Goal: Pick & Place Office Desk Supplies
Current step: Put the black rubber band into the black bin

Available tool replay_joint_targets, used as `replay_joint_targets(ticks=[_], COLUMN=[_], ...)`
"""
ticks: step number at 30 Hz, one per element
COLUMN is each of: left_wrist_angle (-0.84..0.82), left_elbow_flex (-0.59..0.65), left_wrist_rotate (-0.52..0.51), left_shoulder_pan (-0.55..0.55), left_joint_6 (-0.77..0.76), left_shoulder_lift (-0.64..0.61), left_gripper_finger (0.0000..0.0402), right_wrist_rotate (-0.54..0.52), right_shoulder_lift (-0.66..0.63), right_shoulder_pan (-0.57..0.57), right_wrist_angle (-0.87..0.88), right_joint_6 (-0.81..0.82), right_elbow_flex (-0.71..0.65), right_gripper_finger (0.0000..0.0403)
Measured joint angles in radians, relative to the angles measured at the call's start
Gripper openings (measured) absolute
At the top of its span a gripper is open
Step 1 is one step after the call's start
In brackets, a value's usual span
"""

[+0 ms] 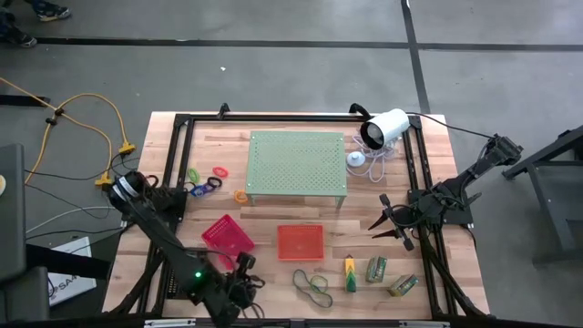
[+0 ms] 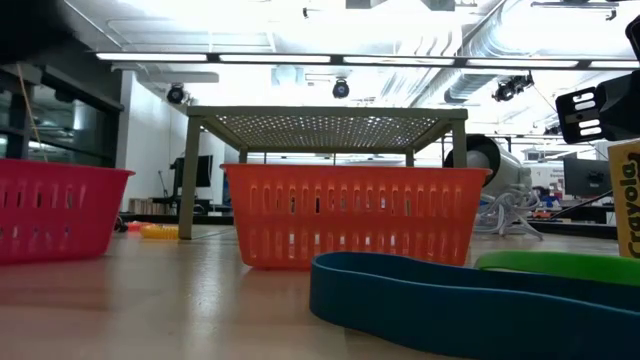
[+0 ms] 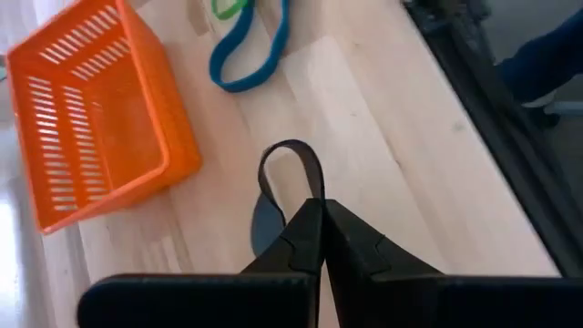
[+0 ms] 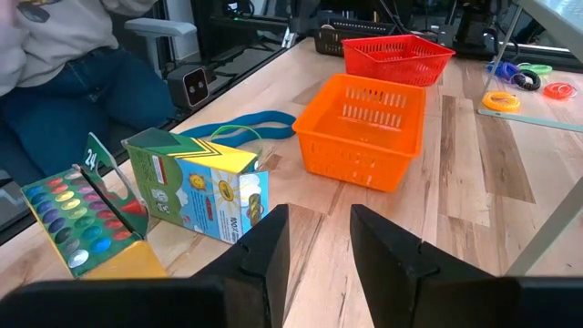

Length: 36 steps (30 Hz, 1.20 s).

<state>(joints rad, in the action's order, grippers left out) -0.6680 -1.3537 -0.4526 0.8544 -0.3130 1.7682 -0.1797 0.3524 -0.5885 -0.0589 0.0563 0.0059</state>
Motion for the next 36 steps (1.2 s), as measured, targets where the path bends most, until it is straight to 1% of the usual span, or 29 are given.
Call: replay_joint_targets(ticks=[5,9,12,16,20,24,31,33,36], left_wrist_angle=[-0.068,-0.155,-0.232,-0.352,-0.454,-0.503,-0.524,-0.530,-0.530], left_elbow_flex=[0.000,0.000,0.000,0.000,0.000,0.000,0.000,0.000,0.000], left_wrist_rotate=[-0.004,-0.004,-0.004,0.007,0.043,0.090,0.147,0.157,0.171], left_shoulder_pan=[0.052,0.106,0.150,0.212,0.272,0.322,0.379,0.389,0.392], left_joint_6=[-0.068,-0.194,-0.344,-0.590,-0.821,-0.989,-1.173,-1.202,-1.204], left_shoulder_lift=[-0.024,-0.045,-0.060,-0.068,-0.069,-0.069,-0.069,-0.069,-0.069], left_gripper_finger=[0.0001,0.0001,0.0001,0.0001,0.0001,0.0001,0.0001,0.0001,0.0001], right_wrist_rotate=[0.000,0.000,0.000,0.000,0.000,0.000,0.000,0.000,0.000], right_shoulder_lift=[0.000,0.000,0.000,0.000,0.000,0.000,0.000,0.000,0.000], right_shoulder_pan=[0.000,0.000,0.000,0.000,0.000,0.000,0.000,0.000,0.000], right_wrist_angle=[0.000,0.000,0.000,0.000,0.000,0.000,0.000,0.000,0.000], right_joint_6=[0.000,0.000,0.000,0.000,0.000,0.000,0.000,0.000,0.000], right_elbow_flex=[0.000,0.000,0.000,0.000,0.000,0.000,0.000,0.000,0.000], right_gripper_finger=[0.0106,0.0106,0.0106,0.0106,0.0106,0.0106,0.0106,0.0106,0.0106])
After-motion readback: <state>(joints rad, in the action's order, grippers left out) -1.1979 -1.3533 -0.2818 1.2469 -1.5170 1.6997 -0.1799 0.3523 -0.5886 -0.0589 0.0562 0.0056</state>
